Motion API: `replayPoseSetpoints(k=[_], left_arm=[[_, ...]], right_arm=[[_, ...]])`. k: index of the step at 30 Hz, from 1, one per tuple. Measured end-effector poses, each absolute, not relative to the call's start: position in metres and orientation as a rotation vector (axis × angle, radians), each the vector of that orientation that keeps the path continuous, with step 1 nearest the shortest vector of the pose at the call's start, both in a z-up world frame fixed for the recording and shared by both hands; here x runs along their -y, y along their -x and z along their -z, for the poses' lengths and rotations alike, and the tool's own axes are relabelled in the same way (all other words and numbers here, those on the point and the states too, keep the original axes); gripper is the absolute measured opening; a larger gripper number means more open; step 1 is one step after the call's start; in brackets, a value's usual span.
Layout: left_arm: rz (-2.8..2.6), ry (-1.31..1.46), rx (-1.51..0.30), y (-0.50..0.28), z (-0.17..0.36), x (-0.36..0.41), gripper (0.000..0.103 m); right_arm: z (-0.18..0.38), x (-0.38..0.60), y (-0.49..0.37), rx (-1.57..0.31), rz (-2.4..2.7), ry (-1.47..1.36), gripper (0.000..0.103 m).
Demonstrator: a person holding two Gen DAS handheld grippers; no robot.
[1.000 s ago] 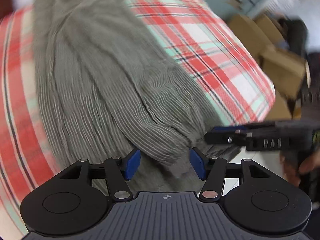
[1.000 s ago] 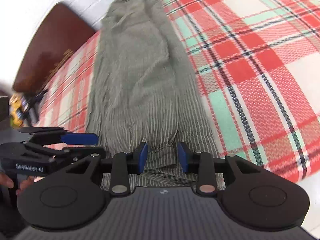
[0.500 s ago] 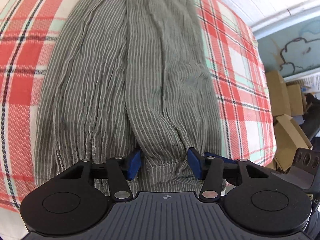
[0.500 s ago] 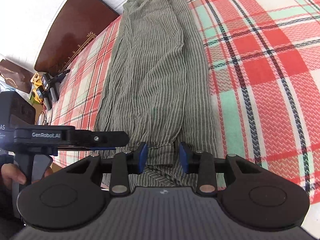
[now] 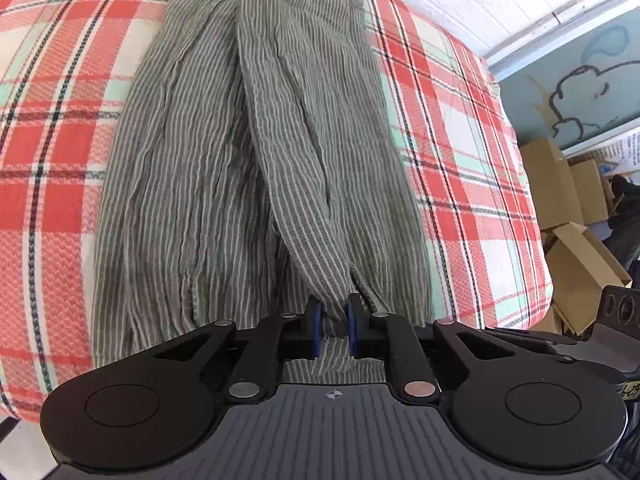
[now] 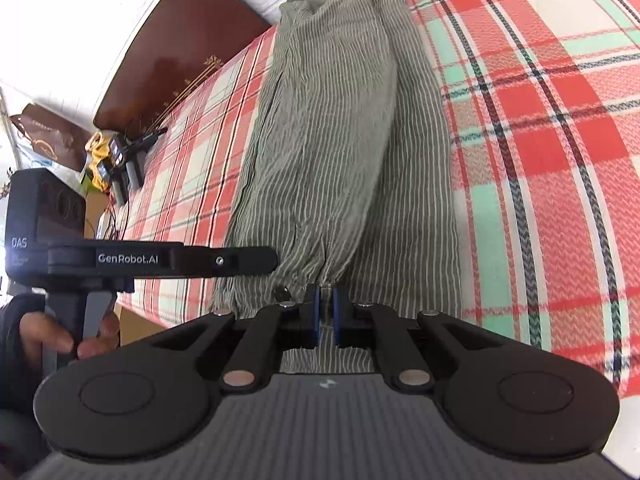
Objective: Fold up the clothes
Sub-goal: 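Pinch the shirt hem with both grippers and pull it straight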
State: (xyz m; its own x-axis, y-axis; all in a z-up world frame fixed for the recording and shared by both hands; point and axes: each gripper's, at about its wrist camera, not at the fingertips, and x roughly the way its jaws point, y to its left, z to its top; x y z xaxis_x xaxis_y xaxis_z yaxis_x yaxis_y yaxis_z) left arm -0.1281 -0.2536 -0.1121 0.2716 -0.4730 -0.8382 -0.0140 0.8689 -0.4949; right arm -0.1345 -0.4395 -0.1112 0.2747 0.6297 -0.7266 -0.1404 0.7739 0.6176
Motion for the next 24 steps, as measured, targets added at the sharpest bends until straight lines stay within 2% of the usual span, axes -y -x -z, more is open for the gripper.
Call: replayPoseSetpoints(k=[8, 11, 12, 15, 24], left_arm=[[0.323, 0.402, -1.331, 0.133, 0.135, 0.258, 0.009], [0.315, 0.403, -1.346, 0.133, 0.140, 0.255, 0.018], [0.314, 0.392, -1.342, 0.135, 0.138, 0.254, 0.031], [0.312, 0.347, -1.306, 0.140, 0.128, 0.249, 0.047], [0.375, 0.250, -1.179, 0.135, 0.084, 0.254, 0.049]], right_arm=[[0.129, 0.434, 0.139, -1.252, -0.515, -0.462, 0.007], [0.135, 0.433, 0.140, -1.264, -0.493, -0.447, 0.008], [0.136, 0.433, 0.140, -1.265, -0.491, -0.448, 0.008], [0.131, 0.432, 0.141, -1.259, -0.499, -0.432, 0.012], [0.100, 0.464, 0.156, -1.179, -0.458, -0.445, 0.012]])
